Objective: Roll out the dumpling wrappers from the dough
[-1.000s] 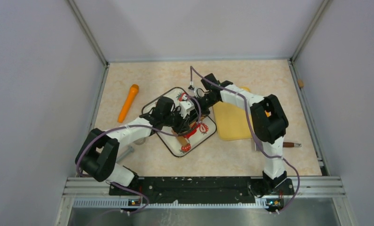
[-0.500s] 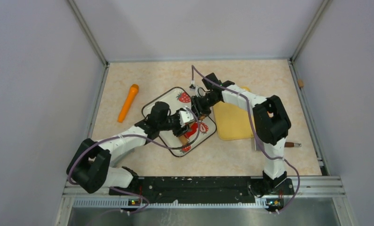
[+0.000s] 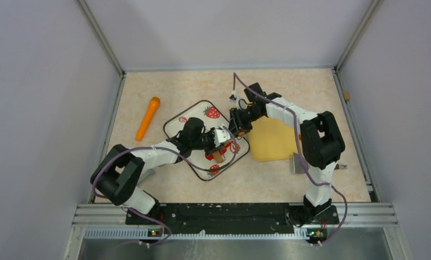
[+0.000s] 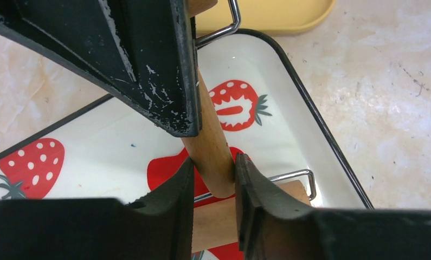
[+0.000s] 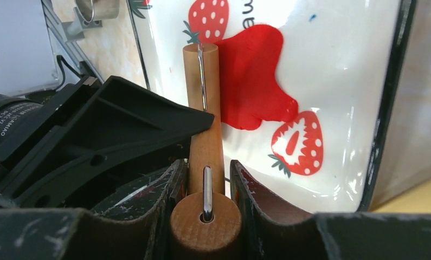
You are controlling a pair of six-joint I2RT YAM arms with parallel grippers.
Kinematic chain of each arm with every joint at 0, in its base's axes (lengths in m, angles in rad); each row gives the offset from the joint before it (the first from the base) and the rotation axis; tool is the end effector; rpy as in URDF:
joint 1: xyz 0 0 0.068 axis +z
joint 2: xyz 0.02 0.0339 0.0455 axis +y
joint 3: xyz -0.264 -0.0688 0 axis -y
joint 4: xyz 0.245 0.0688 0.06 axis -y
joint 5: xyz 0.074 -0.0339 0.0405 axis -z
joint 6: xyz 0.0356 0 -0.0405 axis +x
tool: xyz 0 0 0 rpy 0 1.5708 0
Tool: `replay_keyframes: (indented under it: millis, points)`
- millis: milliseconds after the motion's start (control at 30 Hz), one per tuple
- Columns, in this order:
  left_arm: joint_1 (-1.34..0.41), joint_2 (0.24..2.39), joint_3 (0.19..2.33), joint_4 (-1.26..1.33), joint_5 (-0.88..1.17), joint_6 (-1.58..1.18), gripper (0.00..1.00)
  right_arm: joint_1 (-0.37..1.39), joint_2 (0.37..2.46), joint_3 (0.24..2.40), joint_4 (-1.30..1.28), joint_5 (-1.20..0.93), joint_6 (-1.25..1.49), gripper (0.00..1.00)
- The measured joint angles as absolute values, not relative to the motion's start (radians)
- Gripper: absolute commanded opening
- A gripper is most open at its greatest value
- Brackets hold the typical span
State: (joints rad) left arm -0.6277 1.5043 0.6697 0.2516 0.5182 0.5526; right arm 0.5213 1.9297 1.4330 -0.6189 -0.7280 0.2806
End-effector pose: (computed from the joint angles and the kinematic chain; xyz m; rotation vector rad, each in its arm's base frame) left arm 0.2317 -0.1899 0.1779 1.4209 1.5817 -0.6001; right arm 0.3359 0.2202 0.2063 -0.5727 2.7086 1.2166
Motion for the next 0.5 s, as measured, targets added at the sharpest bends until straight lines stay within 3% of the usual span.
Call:
replay_keyframes:
  millis: [133, 500]
  points:
    - [-0.639, 1.537, 0.693, 0.267, 0.516, 0.549, 0.00, 0.501, 1.923, 1.423, -0.622, -0.723, 0.282, 0.00]
    - [-0.679, 1.635, 0.758, 0.353, 0.513, 0.535, 0.00, 0.456, 1.855, 1.385, -0.644, -0.663, 0.270, 0.00]
